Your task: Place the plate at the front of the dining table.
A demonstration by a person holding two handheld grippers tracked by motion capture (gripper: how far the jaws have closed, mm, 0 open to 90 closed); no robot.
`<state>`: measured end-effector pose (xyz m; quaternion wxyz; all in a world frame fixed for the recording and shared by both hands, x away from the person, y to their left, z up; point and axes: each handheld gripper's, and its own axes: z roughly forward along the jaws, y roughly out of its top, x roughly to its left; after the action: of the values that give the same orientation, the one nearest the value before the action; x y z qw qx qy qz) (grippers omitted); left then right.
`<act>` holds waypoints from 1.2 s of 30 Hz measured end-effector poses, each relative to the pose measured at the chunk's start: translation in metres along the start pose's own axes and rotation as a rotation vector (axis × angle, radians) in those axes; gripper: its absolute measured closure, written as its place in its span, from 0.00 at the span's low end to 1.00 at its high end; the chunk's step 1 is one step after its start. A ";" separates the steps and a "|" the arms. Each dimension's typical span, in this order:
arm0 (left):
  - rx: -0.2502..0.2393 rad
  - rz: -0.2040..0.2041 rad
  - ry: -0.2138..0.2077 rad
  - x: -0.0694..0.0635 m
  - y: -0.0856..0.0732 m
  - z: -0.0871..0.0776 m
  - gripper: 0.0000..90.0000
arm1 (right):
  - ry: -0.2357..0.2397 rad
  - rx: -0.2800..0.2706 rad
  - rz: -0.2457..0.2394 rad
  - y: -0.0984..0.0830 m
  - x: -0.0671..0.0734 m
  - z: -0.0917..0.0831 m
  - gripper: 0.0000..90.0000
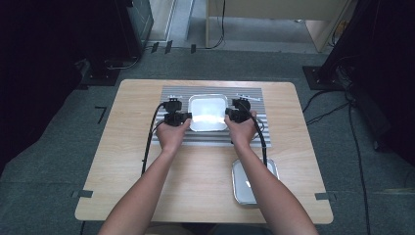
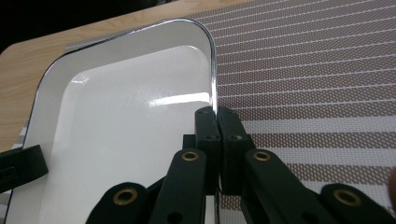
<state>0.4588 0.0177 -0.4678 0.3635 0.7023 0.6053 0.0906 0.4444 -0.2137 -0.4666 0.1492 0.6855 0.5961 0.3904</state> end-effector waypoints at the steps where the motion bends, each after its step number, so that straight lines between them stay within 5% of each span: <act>1: 0.011 0.003 0.004 0.001 0.002 0.004 0.96 | -0.003 0.011 -0.002 0.001 0.001 0.004 1.00; 14: 0.079 -0.002 0.073 -0.002 0.015 0.042 0.96 | -0.045 0.048 0.000 0.002 -0.015 0.041 0.99; 19: 0.086 0.041 0.122 -0.007 0.018 0.048 0.95 | -0.047 0.053 0.015 0.001 -0.019 0.049 0.99; 36: 0.084 0.053 0.152 0.000 0.025 0.056 0.93 | -0.023 0.052 0.013 0.004 -0.017 0.062 0.97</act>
<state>0.5099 -0.0045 -0.4923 0.2843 0.7239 0.6156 0.1276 0.4919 -0.2139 -0.5105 0.1358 0.6975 0.5998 0.3679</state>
